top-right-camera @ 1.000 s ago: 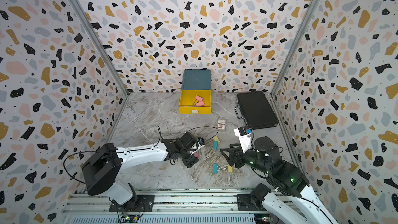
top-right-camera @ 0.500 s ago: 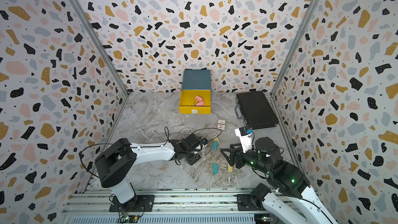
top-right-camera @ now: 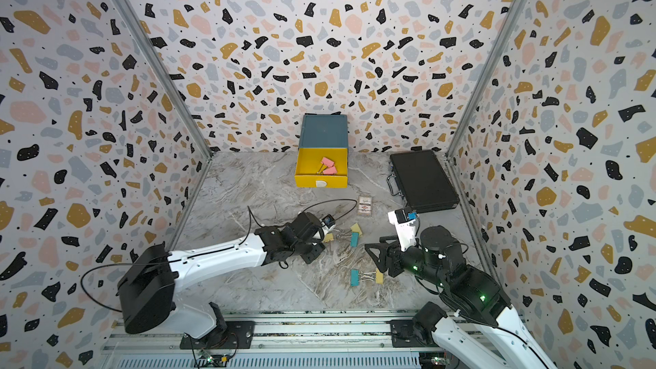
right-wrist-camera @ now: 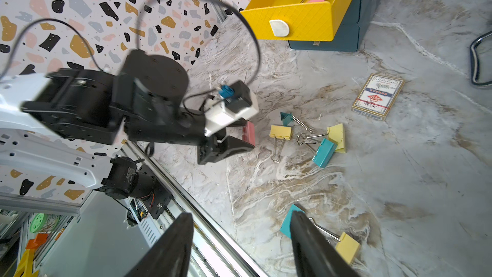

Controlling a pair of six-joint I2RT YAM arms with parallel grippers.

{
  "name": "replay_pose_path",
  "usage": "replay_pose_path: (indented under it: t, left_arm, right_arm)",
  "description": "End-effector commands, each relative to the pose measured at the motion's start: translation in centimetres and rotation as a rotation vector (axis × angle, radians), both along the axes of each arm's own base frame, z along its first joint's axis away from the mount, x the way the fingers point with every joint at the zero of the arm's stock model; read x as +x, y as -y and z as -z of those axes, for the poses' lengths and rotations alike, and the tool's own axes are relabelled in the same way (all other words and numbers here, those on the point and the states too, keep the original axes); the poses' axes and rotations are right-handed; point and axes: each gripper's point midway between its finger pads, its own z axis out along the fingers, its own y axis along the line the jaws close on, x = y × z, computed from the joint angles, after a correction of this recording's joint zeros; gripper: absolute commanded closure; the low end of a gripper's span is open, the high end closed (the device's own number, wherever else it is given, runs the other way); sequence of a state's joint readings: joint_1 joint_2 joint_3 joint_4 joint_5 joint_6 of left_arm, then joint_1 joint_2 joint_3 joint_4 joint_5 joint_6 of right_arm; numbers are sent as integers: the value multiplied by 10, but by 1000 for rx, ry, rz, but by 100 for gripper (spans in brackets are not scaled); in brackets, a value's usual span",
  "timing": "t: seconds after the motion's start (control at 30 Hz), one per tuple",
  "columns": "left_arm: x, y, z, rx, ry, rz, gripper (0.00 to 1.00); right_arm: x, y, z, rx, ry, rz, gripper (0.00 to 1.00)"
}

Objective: Put the binder clips in the drawer according to color
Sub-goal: Pick up the binder clip at the center of the board, then place the binder clip in the drawer.

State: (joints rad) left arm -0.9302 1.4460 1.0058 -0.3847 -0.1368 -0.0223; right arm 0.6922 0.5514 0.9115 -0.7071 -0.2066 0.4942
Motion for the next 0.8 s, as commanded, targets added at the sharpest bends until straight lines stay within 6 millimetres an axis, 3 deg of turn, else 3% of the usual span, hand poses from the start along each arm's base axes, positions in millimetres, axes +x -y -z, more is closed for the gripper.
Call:
replay_pose_path:
  t: [0.0,0.17,0.27,0.37,0.43,0.63,0.7,0.77]
  left_arm:
    - [18,7,-78,-140,70,-59,74]
    - [76,7,-166,-273,136,-170,71]
    - [119,11,-193,-241,181,-201,71]
    - [162,10,-199,-222,187,-255,71]
    - [184,11,-192,-201,193,-277,71]
    - [221,15,-160,-149,183,-299,66]
    - [227,13,-155,-163,171,-312,56]
    - [229,10,-158,-160,178,-324,34]
  right_arm:
    - [3,3,-1,-13,5,19,38]
    - [4,2,-5,-10,11,19,39]
    - [4,3,-5,-11,12,23,38]
    - [4,3,-5,-10,7,24,39]
    - [4,3,-6,-6,8,24,39]
    - [5,1,-3,-14,-4,24,39]
    - [5,0,-2,-16,-9,21,39]
    - [6,0,1,-20,-13,21,39]
